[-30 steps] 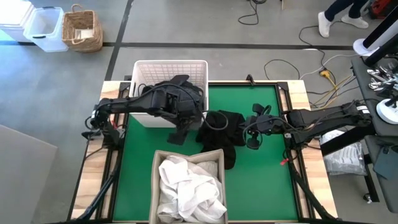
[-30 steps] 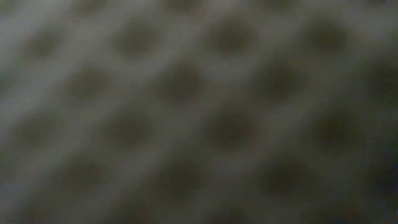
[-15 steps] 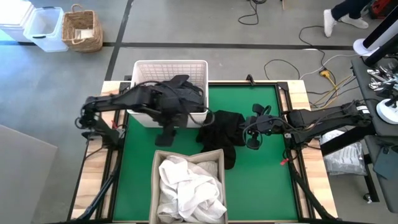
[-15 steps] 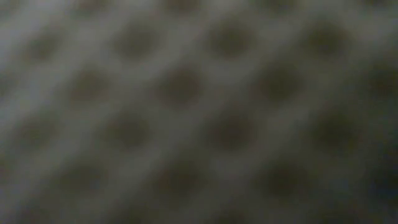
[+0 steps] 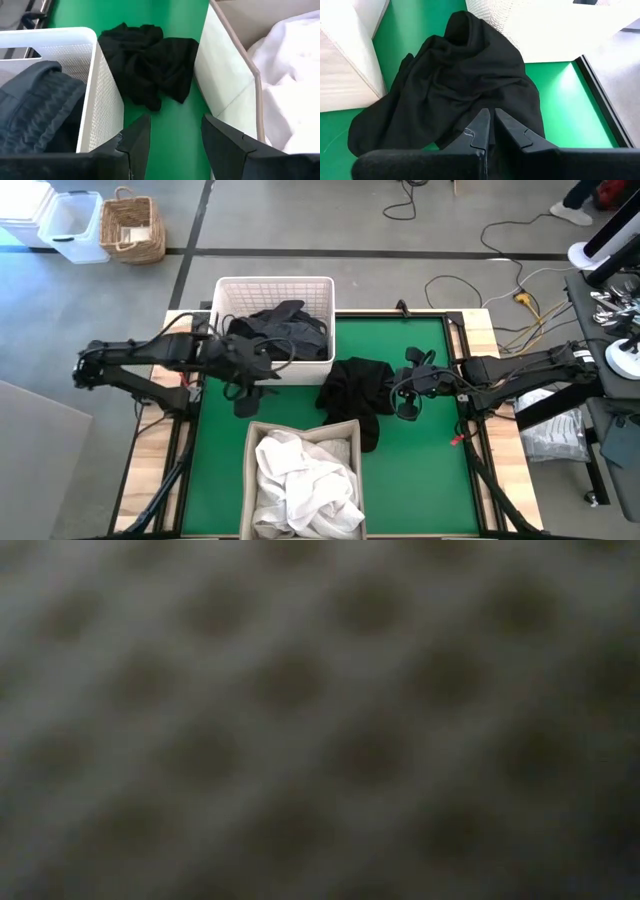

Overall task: Sort clothes
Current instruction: Put the black shirt into the white bin

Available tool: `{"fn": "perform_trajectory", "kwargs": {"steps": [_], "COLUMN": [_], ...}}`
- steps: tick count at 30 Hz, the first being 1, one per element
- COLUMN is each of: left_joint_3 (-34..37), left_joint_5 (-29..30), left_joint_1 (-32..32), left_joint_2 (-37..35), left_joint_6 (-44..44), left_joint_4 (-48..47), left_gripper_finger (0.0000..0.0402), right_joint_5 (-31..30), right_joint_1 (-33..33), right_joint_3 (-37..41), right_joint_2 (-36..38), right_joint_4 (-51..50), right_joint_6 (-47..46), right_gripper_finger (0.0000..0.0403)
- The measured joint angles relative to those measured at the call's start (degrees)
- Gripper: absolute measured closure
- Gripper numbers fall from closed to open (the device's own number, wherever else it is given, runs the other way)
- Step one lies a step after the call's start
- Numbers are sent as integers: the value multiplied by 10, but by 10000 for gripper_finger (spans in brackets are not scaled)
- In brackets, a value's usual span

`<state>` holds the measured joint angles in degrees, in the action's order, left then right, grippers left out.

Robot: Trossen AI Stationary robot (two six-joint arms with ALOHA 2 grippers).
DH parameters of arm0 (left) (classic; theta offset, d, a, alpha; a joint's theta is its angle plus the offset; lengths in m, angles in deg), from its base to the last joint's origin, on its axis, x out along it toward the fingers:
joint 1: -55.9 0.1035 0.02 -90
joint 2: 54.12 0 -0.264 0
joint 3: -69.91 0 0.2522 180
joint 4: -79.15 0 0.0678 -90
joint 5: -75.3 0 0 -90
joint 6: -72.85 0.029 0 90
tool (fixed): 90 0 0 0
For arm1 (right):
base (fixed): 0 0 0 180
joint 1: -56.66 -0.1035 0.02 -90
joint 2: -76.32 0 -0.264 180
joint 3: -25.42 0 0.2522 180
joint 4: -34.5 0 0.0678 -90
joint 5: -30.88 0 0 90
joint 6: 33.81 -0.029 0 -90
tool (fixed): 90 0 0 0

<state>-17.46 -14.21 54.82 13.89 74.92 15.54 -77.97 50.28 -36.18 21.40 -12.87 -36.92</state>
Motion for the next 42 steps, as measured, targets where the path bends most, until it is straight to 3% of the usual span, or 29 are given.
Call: {"fn": "perform_trajectory", "kwargs": {"steps": [6, 14, 18, 32, 42], "left_joint_3": [87, 171, 177, 163, 122], "left_joint_5": [22, 43, 71, 72, 65], "left_joint_1": [0, 0, 1, 1, 1], "left_joint_2": [-65, -69, -54, 51, 109], "left_joint_6": [-11, -45, -45, 6, 19], "left_joint_4": [46, 50, 51, 129, 123], "left_gripper_finger": [247, 247, 247, 247, 247], "right_joint_5": [0, 0, 0, 0, 0], "right_joint_1": [0, 0, 0, 0, 0], "right_joint_3": [0, 0, 0, 0, 0], "right_joint_2": [0, 0, 0, 0, 0], "right_joint_4": [4, 14, 14, 16, 16], "right_joint_6": [2, 8, 8, 8, 12], "right_gripper_finger": [385, 385, 385, 385, 385]}}
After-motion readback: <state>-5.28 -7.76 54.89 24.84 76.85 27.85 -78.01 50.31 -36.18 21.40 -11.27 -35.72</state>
